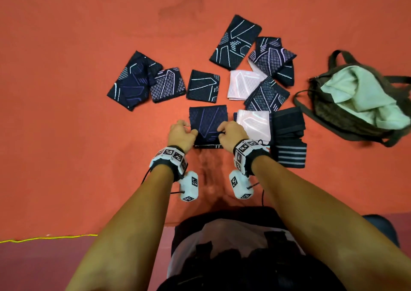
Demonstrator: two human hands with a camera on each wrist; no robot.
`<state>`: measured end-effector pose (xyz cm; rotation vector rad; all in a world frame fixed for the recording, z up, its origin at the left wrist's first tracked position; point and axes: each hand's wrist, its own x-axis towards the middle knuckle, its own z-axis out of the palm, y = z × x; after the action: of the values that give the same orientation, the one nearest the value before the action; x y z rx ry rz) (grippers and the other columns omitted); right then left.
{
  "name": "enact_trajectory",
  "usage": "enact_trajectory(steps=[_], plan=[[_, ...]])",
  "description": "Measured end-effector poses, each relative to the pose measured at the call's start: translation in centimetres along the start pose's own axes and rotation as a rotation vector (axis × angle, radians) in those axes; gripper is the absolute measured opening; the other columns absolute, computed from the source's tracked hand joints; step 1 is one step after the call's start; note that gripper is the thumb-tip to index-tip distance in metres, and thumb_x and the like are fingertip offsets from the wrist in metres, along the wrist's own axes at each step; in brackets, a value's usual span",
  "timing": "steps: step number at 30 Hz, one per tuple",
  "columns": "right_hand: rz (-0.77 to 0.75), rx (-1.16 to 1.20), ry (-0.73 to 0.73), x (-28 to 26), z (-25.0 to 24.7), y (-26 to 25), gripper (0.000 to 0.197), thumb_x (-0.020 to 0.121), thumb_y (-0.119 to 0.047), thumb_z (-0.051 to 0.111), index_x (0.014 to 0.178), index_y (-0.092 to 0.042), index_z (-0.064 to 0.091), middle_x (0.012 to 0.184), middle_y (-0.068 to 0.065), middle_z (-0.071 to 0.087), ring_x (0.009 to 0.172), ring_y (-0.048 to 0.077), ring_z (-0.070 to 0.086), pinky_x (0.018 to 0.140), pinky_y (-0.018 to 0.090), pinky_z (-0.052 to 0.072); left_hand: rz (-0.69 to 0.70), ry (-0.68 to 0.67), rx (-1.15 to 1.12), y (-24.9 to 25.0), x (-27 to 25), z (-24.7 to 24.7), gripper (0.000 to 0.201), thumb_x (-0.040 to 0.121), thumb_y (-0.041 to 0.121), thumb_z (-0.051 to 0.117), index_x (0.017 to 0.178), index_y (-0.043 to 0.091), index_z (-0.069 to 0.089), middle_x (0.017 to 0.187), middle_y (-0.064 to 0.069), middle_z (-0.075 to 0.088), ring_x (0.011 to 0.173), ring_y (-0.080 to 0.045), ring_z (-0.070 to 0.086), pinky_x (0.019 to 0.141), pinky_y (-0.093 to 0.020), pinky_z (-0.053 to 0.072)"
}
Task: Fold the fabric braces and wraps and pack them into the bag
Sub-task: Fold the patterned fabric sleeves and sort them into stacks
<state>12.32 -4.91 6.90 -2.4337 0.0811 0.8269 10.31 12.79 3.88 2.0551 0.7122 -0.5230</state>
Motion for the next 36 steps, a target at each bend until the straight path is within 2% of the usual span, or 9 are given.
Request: enact_trajectory(steps=[2,4,7,11,15,21,24,30,36], plan=[[-0.01,-0.013,-0.007,-0.1,-0.9,0.3,0.029,0.088,-0.008,0.055,0.111,-0.014,0.07,0.12,0.013,0.064,0.111,0.033,0.061,0.097,0.036,0.05,0.033,-0.039,-0.006,1.6,-0.3,-0.2,0.009,0.079,0.023,0.06,0.087,0.023,0.055,0.082,-0.006,0.064,0.081,-0.028,0.061,0.076,-0.037,0.052],[-0.019,-0.035,-0.011,-0.1,-2.1,0.7,0.028,0.087,-0.008,0.055,0.112,-0.011,0.069,0.118,0.014,0.065,0.11,0.033,0.061,0.094,0.035,0.051,0.087,-0.083,0.045,3.4,-0.5,0.1,0.008,0.085,0.015,0.06,0.09,0.019,0.056,0.076,0.002,0.058,0.073,-0.022,0.056,0.069,-0.029,0.044],[-0.021,-0.073,0.014,0.2,-4.1,1.4,0.026,0.087,-0.009,0.054,0.109,-0.009,0.068,0.115,0.014,0.065,0.109,0.033,0.06,0.089,0.033,0.05,0.146,-0.136,0.095,5.8,-0.5,1.4,0.01,0.086,0.013,0.062,0.094,0.017,0.057,0.075,0.005,0.056,0.075,-0.021,0.054,0.076,-0.034,0.048],[-0.002,-0.102,0.001,1.0,-6.7,2.7,0.028,0.089,-0.01,0.053,0.115,-0.007,0.064,0.121,0.016,0.06,0.113,0.034,0.057,0.093,0.035,0.049,0.206,-0.121,0.195,9.1,-0.7,3.7,0.015,0.086,0.016,0.06,0.101,0.016,0.064,0.094,0.003,0.064,0.088,-0.017,0.056,0.087,-0.027,0.046],[0.031,-0.126,-0.009,2.4,-9.0,4.7,0.039,0.089,-0.013,0.054,0.127,-0.01,0.058,0.129,0.015,0.056,0.119,0.034,0.055,0.097,0.037,0.048,0.231,-0.182,0.23,11.8,-0.1,6.2,0.012,0.086,0.014,0.057,0.098,0.017,0.059,0.09,0.001,0.063,0.082,-0.02,0.055,0.073,-0.024,0.042],[0.1,-0.146,-0.007,5.1,-12.3,7.8,0.037,0.089,-0.014,0.056,0.126,-0.009,0.056,0.128,0.017,0.055,0.119,0.035,0.054,0.097,0.037,0.048,0.227,-0.258,0.255,14.9,2.0,9.7,0.015,0.089,0.01,0.059,0.104,0.012,0.057,0.077,0.004,0.056,0.072,-0.014,0.052,0.06,-0.017,0.04],[0.125,-0.148,-0.012,6.9,-13.4,9.1,0.037,0.087,-0.014,0.057,0.124,-0.008,0.057,0.127,0.018,0.058,0.117,0.036,0.056,0.095,0.037,0.049,0.162,-0.289,0.228,16.1,4.0,11.5,0.013,0.086,0.012,0.062,0.098,0.015,0.056,0.072,0.005,0.054,0.075,-0.02,0.055,0.065,-0.024,0.046],[0.176,-0.195,-0.096,11.1,-14.1,11.2,0.051,0.089,-0.023,0.058,0.138,-0.012,0.049,0.139,0.018,0.051,0.128,0.038,0.049,0.104,0.041,0.045,0.064,-0.359,0.185,17.7,7.7,14.0,0.025,0.087,0.019,0.063,0.11,0.019,0.054,0.098,-0.004,0.066,0.097,-0.031,0.069,0.09,-0.046,0.056],[0.218,-0.17,-0.12,14.4,-13.7,12.3,0.064,0.09,-0.022,0.057,0.149,-0.014,0.035,0.154,0.016,0.032,0.14,0.039,0.031,0.115,0.043,0.032,0.015,-0.41,0.276,17.5,10.3,15.4,0.056,0.091,0.024,0.064,0.142,0.017,0.044,0.14,-0.012,0.055,0.121,-0.03,0.058,0.104,-0.04,0.047]])
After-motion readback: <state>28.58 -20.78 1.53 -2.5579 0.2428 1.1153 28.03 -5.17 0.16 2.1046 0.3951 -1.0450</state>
